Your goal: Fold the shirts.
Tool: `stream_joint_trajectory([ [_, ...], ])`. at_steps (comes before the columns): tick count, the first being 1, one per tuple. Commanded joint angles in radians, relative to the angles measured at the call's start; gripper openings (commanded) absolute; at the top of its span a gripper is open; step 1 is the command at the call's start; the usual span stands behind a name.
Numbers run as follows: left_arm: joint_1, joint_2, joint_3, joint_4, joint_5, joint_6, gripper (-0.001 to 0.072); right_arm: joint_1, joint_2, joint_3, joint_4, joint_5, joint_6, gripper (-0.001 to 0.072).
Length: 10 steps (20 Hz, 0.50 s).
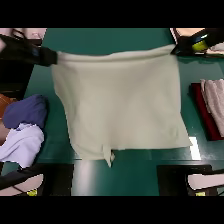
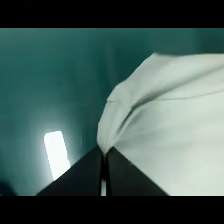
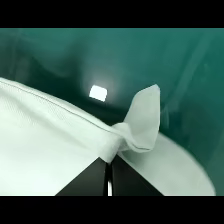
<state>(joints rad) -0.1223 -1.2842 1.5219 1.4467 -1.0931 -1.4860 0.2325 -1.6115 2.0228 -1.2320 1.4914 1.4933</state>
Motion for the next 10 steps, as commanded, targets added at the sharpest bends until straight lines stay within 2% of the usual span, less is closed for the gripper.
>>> stream_joint_trajectory([
  [1, 0.001, -0.164, -0.043, 0.076, 0.110, 0.002, 0.0030, 0.016, -0.187, 0.001, -0.016, -0.030, 0.001, 0.0018],
  [2, 0.006, -0.185, -0.043, 0.076, 0.125, 0.001, 0.0154, 0.015, -0.209, 0.001, -0.015, -0.036, 0.001, 0.0020],
  [3, 0.014, -0.191, -0.043, 0.071, 0.135, -0.002, 0.0396, 0.014, -0.224, 0.001, -0.003, -0.033, 0.001, 0.0150],
  [4, 0.024, -0.188, -0.040, 0.064, 0.140, -0.003, 0.0458, 0.006, -0.229, 0.001, 0.032, -0.032, 0.001, 0.0413],
  [5, 0.036, -0.188, -0.028, 0.064, 0.129, -0.003, 0.0459, -0.002, -0.227, 0.001, 0.076, -0.033, 0.001, 0.0464],
  [8, 0.101, -0.164, 0.035, 0.048, -0.051, -0.006, 0.0458, -0.057, -0.187, 0.001, 0.220, 0.025, -0.026, 0.0451],
  [10, 0.148, -0.119, 0.006, -0.035, -0.178, 0.007, 0.0457, -0.084, -0.142, -0.002, 0.230, 0.113, -0.050, 0.0450],
])
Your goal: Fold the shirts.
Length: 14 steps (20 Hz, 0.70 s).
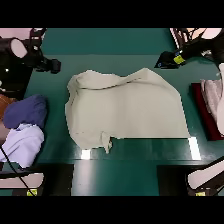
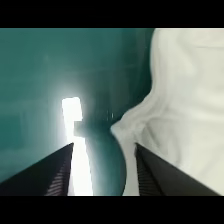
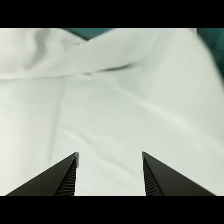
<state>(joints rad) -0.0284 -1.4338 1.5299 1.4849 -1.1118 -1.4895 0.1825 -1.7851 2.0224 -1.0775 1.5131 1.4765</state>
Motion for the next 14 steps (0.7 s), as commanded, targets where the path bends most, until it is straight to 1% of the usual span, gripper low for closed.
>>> stream_joint_trajectory([
  [1, 0.072, 0.064, -0.048, -0.123, -0.182, 0.013, 0.0458, -0.043, 0.071, -0.032, 0.083, 0.113, -0.049, 0.0450],
  [2, 0.081, 0.120, -0.127, -0.167, -0.177, 0.024, 0.0458, -0.053, 0.119, -0.086, 0.091, 0.113, -0.061, 0.0450],
  [5, 0.081, 0.311, -0.418, -0.190, -0.130, 0.013, 0.0459, -0.079, 0.301, -0.322, 0.092, 0.082, -0.070, 0.0450],
  [7, 0.081, 0.438, -0.624, -0.194, -0.121, -0.021, 0.0458, -0.100, 0.422, -0.489, 0.092, 0.037, -0.072, 0.0450],
  [9, 0.081, 0.533, -0.776, -0.219, -0.119, -0.052, 0.0458, -0.125, 0.515, -0.615, 0.092, 0.012, -0.072, 0.0450],
  [11, 0.081, 0.601, -0.887, -0.283, -0.106, -0.077, 0.0458, -0.140, 0.587, -0.698, 0.092, -0.003, -0.072, 0.0450],
  [14, 0.081, 0.615, -0.986, -0.379, -0.050, -0.075, 0.0458, -0.149, 0.678, -0.780, 0.092, -0.048, -0.072, 0.0449],
])
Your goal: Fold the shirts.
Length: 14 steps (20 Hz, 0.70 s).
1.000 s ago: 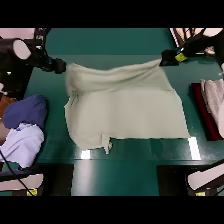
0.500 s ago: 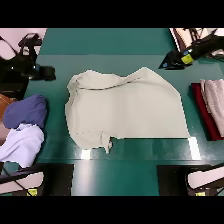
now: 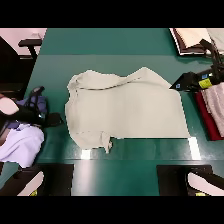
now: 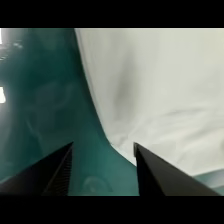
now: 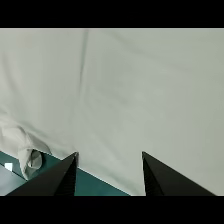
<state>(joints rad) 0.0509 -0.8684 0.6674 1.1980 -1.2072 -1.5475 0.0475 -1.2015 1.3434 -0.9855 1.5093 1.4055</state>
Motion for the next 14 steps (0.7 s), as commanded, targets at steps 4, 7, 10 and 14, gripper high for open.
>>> stream_joint_trajectory([
  [4, -0.029, 0.050, -0.238, -0.187, 0.188, -0.016, 0.0458, -0.014, 0.156, -0.124, 0.000, -0.053, -0.002, 0.0450],
  [7, -0.105, 0.050, -0.303, -0.244, 0.261, -0.017, 0.0458, -0.014, 0.170, -0.124, 0.000, -0.057, -0.002, 0.0450],
  [10, -0.147, 0.050, -0.312, -0.257, 0.294, -0.027, 0.0414, -0.014, 0.171, -0.124, 0.000, -0.057, -0.001, 0.0450],
  [14, -0.147, 0.050, -0.307, -0.255, 0.320, -0.024, 0.0028, -0.019, 0.171, -0.124, -0.012, -0.039, -0.002, 0.0450],
])
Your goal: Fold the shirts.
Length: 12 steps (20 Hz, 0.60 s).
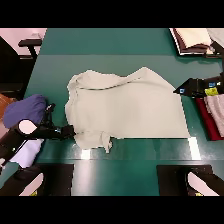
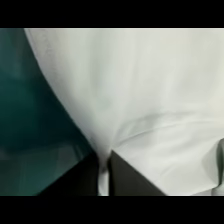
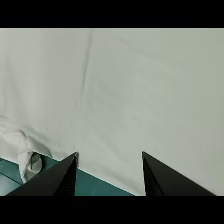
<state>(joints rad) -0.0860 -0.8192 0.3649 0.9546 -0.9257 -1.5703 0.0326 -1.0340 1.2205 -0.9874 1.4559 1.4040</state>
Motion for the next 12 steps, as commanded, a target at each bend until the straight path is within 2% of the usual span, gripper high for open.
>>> stream_joint_trajectory([
  [1, -0.010, 0.001, 0.005, -0.011, 0.043, -0.002, 0.0028, -0.019, 0.003, -0.004, -0.010, 0.033, -0.003, 0.0449],
  [5, -0.010, 0.001, 0.127, 0.076, -0.028, -0.001, 0.0027, -0.208, 0.055, -0.169, -0.055, 0.055, -0.011, 0.0450],
  [7, -0.010, 0.001, 0.195, 0.119, -0.058, 0.000, 0.0027, -0.337, 0.096, -0.312, -0.206, 0.054, -0.010, 0.0458],
  [8, -0.010, 0.001, 0.218, 0.118, -0.057, -0.001, 0.0028, -0.405, 0.105, -0.381, -0.270, 0.052, -0.010, 0.0507],
  [9, -0.010, 0.001, 0.235, 0.118, -0.052, -0.001, 0.0027, -0.467, 0.105, -0.439, -0.287, 0.044, -0.010, 0.0556],
  [12, -0.010, 0.001, 0.248, 0.116, -0.046, 0.000, 0.0028, -0.618, 0.057, -0.567, -0.221, 0.014, -0.010, 0.0552],
])
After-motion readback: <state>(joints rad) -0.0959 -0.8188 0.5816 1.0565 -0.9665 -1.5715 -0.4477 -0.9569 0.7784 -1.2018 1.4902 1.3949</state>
